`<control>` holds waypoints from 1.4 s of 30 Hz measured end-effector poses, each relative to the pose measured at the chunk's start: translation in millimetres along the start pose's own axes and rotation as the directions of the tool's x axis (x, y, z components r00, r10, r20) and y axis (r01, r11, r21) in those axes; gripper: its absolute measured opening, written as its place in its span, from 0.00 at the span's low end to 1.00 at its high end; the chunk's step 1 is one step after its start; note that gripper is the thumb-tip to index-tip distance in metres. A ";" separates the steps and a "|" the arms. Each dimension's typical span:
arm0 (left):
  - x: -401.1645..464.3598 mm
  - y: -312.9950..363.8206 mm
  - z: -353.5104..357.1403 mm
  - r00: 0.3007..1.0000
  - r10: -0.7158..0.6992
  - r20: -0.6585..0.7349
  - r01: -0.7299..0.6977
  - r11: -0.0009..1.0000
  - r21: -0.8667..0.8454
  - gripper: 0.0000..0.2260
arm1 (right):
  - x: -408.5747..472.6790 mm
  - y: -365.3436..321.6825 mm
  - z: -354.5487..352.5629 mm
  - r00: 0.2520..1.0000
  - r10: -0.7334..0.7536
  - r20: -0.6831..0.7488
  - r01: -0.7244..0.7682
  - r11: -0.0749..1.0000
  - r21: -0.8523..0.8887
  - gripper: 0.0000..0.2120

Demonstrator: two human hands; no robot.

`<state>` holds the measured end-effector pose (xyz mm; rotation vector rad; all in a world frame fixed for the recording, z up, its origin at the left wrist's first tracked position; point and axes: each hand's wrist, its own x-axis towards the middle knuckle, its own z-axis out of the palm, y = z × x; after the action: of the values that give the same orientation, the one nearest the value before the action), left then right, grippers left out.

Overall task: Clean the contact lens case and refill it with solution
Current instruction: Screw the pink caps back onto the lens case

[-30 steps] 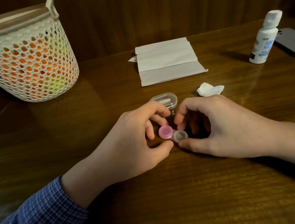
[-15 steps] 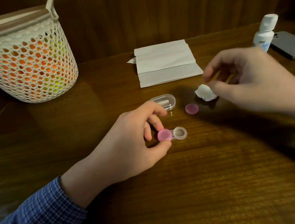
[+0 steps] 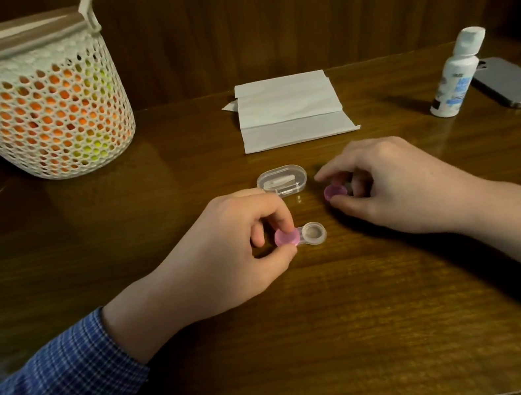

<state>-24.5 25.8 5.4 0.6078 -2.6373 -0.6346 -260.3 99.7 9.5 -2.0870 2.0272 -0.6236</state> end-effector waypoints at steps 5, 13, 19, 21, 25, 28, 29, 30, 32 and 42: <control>-0.3 -0.5 -0.1 1.000 0.003 0.002 -0.003 1.000 -0.018 0.04 | -2.9 -2.4 -8.3 0.998 0.010 0.065 -0.010 1.000 0.006 0.21; 0.3 -0.8 -0.9 1.000 -0.015 -0.001 0.015 0.999 -0.040 0.04 | -9.0 -10.3 -10.3 1.000 -0.016 -0.002 0.016 0.970 0.242 0.13; 0.2 -1.7 -0.9 1.000 -0.008 0.008 0.008 1.000 -0.024 0.05 | -10.7 -13.5 0.5 0.999 -0.021 -0.025 0.031 0.834 0.551 0.10; -0.2 -2.2 -1.0 1.000 -0.011 0.008 0.011 0.999 -0.030 0.05 | -11.7 -14.6 1.2 0.999 -0.034 -0.037 0.049 0.789 0.612 0.09; -0.1 -2.3 -1.3 1.000 -0.008 0.010 0.009 0.999 -0.049 0.04 | -14.2 -17.3 0.8 0.997 -0.054 -0.049 0.073 0.782 0.618 0.05; 0.3 -2.0 -1.6 1.000 -0.002 0.017 0.002 0.999 -0.041 0.04 | -14.0 -20.0 2.1 0.997 -0.073 0.040 0.037 0.820 0.571 0.04; 0.5 -1.9 -1.9 1.000 -0.002 0.020 0.003 0.999 -0.038 0.05 | -13.8 -20.7 2.7 0.995 -0.072 0.062 0.026 0.834 0.551 0.03; 0.6 -1.9 -2.3 1.000 -0.005 0.025 0.006 0.999 -0.040 0.05 | -13.3 -21.3 3.0 0.995 -0.070 0.076 0.018 0.845 0.534 0.03; 1.1 -2.1 -3.2 0.999 -0.009 0.037 0.010 0.999 -0.045 0.05 | -12.6 -22.0 3.2 0.993 -0.072 0.094 0.014 0.858 0.513 0.03; 1.1 -3.8 -3.6 0.999 -0.009 0.044 0.012 0.998 -0.058 0.05 | -13.0 -19.8 5.7 0.990 -0.098 0.105 0.041 0.893 0.449 0.05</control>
<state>-22.6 21.0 6.7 0.5973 -2.6478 -0.7328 -239.8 112.9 9.9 -1.8728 1.5613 -0.8527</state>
